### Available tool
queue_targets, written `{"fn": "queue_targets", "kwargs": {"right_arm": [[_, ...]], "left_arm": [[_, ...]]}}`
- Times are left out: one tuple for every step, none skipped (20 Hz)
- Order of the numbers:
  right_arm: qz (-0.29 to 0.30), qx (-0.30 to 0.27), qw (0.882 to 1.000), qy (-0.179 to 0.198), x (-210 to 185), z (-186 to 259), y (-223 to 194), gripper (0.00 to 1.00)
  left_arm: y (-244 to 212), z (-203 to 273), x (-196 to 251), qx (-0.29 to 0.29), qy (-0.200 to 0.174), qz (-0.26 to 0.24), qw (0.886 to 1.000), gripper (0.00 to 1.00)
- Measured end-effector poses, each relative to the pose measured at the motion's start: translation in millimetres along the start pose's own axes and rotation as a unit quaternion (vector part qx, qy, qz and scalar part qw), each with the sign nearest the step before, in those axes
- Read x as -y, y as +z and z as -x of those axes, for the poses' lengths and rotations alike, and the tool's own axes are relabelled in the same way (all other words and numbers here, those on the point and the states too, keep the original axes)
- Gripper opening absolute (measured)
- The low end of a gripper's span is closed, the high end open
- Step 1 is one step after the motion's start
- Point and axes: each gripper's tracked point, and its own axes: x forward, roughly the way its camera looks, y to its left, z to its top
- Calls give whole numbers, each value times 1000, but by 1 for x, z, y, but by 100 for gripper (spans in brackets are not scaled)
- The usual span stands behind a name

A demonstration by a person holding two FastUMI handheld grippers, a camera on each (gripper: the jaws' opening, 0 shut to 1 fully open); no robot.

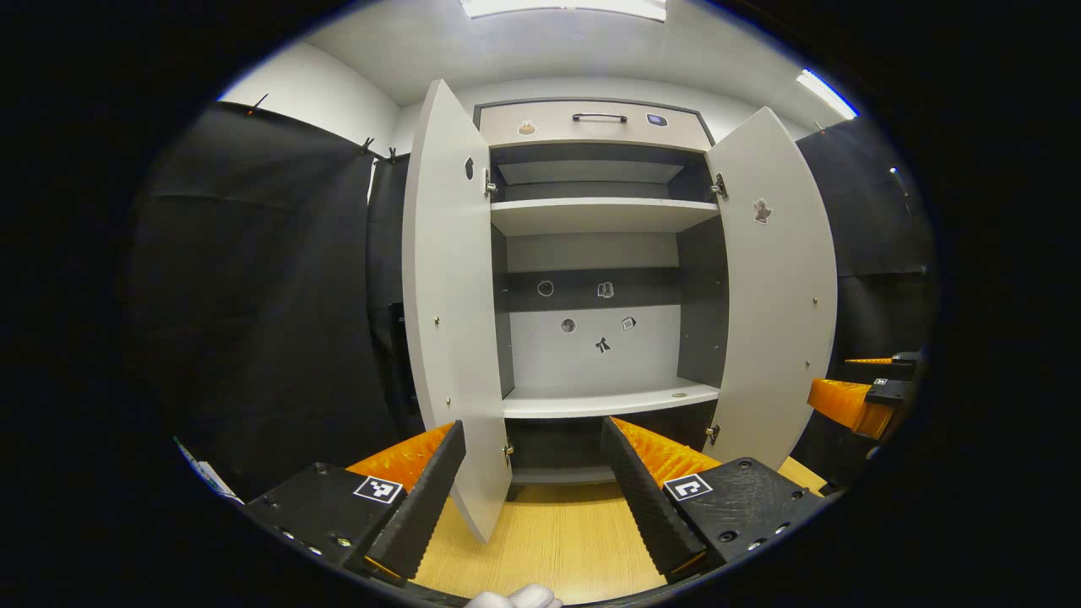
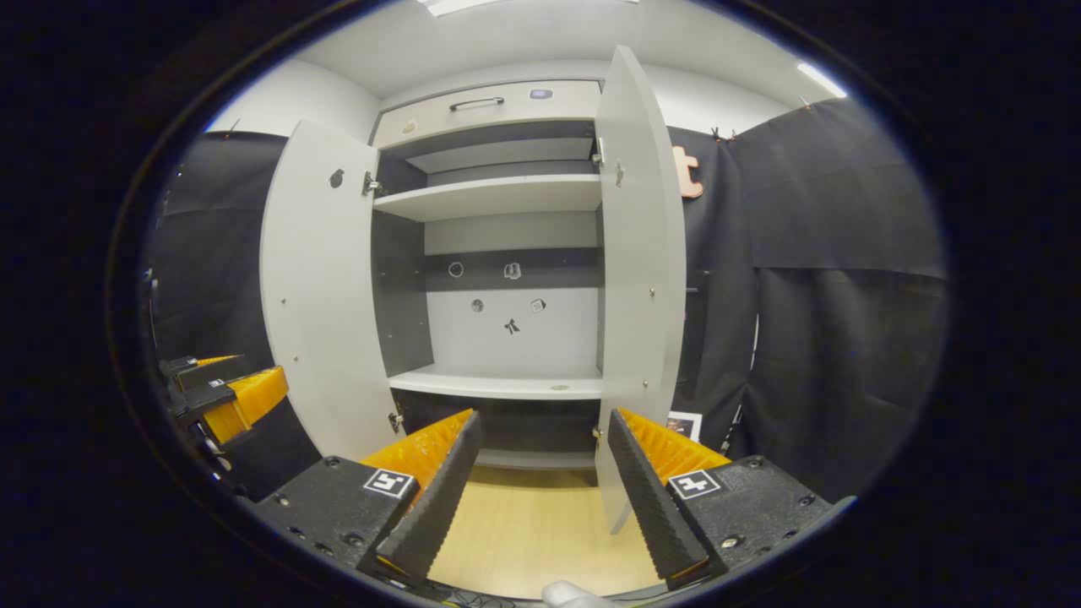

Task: Open the right door of the double-door shoe cabinet with the right hand, and open the left door with the left hand.

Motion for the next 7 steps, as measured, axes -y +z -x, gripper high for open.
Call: {"fn": "queue_targets", "kwargs": {"right_arm": [[-1, 1, 1000, -1, 0, 0, 1, 94], [-1, 2, 1000, -2, 1, 0, 1, 95], [-1, 3, 1000, -4, 2, -1, 2, 95], [-1, 5, 1000, -5, 2, -1, 3, 95], [-2, 6, 1000, -6, 2, -1, 4, 94], [-2, 6, 1000, -7, 2, 0, 4, 94], [-3, 8, 1000, -8, 2, -1, 4, 95]], "left_arm": [[1, -1, 2, 1, -3, -1, 1000, 96], [1, -1, 3, 2, -5, -1, 1000, 96], [1, -1, 4, 1, -8, -1, 1000, 96], [-1, -3, 4, -1, -9, 1, 1000, 96], [-1, -3, 4, -2, -9, 3, 1000, 96], [0, -2, 5, -2, -11, 5, 1000, 96], [-1, -2, 5, -3, -12, 6, 1000, 96]]}}
